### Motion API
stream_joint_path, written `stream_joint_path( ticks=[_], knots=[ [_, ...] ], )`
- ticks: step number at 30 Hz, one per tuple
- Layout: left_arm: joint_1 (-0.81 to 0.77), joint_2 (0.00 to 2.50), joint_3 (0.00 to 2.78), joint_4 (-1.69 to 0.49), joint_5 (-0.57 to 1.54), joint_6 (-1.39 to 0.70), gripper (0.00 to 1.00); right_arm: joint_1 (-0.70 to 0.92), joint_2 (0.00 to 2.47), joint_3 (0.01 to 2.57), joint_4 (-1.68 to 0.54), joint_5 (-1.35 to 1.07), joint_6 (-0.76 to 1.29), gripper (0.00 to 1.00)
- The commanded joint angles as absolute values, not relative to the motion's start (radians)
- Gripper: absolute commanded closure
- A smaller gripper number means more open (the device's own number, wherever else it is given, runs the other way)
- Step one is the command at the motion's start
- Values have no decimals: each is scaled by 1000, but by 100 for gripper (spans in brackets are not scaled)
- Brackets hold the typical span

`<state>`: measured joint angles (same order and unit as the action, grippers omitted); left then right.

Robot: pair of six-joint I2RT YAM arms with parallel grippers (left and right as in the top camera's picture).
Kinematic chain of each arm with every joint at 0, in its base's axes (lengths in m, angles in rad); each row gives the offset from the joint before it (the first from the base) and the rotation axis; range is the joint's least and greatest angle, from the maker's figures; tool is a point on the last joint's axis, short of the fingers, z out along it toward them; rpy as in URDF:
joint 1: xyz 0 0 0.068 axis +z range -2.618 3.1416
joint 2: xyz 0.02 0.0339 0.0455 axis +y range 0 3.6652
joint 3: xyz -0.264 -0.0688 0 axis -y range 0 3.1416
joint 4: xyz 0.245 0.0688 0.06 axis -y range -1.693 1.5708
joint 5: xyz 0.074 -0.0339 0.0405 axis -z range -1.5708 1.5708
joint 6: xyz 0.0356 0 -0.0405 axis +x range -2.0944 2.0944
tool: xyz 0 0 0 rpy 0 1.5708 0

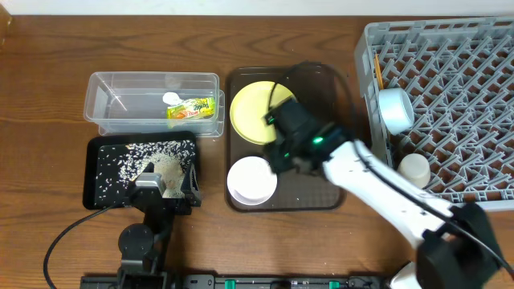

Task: Sort waste into correct bins and load items into the dishwasher rack
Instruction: 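Grasp the rim of the white bowl with the right gripper and lift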

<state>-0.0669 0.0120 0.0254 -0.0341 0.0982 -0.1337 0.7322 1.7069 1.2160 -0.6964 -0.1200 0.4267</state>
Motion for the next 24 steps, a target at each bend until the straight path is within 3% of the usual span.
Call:
stream_joint_path(
  ticks=[1, 4, 6, 11, 13, 16, 19, 24],
  knots=[
    [-63, 5, 4, -60, 105, -134, 8, 766, 1793, 1203, -712, -118, 604, 59],
    [-63, 5, 4, -60, 105, -134, 7, 765, 1843, 1203, -714, -70, 635, 65],
    [-63, 5, 4, -60, 105, -134, 7, 762, 1869, 1203, -715, -68, 635, 76],
    [-63, 5, 4, -60, 105, -134, 7, 760, 1872, 1203, -738, -56, 630, 93],
    [-63, 5, 4, -60, 105, -134, 7, 756, 1856, 1203, -746, -44, 624, 92],
    [-63, 5, 4, -60, 105, -134, 7, 743, 1819, 1203, -749, -32, 570, 75],
    [-63, 5, 4, -60, 105, -134, 7, 731, 1790, 1203, -752, -31, 536, 69],
    [-63, 5, 4, -60, 105, -134, 7, 748, 1792, 1195, -756, -38, 546, 89]
  ],
)
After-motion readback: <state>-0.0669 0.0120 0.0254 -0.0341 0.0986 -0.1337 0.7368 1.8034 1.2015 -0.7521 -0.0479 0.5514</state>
